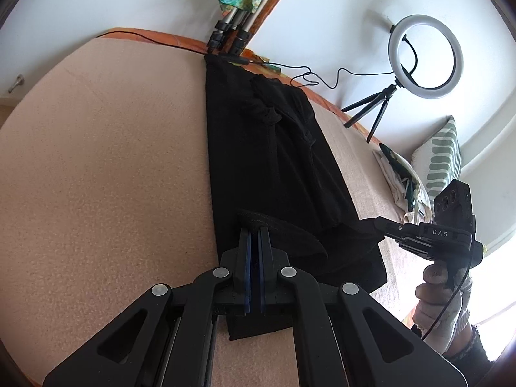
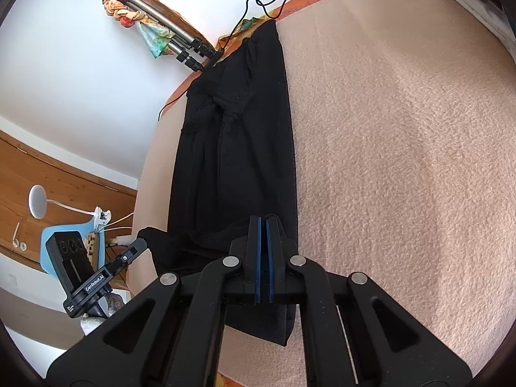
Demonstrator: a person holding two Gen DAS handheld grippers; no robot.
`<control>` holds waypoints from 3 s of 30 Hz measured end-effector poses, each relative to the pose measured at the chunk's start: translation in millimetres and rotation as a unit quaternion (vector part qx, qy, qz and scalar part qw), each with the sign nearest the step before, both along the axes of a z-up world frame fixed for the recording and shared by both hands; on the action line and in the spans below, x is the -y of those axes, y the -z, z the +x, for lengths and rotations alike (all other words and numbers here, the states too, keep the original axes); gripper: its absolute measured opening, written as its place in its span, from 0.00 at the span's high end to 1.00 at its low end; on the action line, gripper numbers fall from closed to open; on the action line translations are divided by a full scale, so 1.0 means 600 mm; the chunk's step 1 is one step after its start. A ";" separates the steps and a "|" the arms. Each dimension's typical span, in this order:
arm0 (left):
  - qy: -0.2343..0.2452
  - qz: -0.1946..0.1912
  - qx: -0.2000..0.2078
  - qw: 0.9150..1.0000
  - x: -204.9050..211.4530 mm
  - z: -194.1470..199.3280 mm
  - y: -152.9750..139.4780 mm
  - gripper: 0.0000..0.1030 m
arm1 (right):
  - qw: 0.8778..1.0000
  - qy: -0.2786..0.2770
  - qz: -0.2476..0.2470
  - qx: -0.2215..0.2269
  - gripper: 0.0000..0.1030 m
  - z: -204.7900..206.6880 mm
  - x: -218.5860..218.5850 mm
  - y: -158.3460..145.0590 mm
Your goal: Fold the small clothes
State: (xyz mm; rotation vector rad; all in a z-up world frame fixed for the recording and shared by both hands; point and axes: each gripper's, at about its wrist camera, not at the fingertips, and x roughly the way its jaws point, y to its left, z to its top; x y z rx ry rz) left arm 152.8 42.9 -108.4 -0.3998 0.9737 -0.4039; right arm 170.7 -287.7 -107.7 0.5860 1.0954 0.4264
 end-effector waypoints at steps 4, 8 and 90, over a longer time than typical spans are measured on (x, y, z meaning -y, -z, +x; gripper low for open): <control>-0.006 0.002 -0.002 1.000 0.000 0.002 0.007 0.98 | 1.000 0.005 0.004 -0.007 0.96 0.016 0.004 0.014; -0.007 0.018 0.011 1.000 0.004 0.000 0.007 0.98 | 1.000 0.003 -0.002 0.000 0.96 0.023 0.004 0.015; -0.024 0.084 0.056 0.995 -0.052 0.214 -0.092 0.47 | 0.985 -0.028 -0.120 0.124 0.74 0.176 -0.005 -0.092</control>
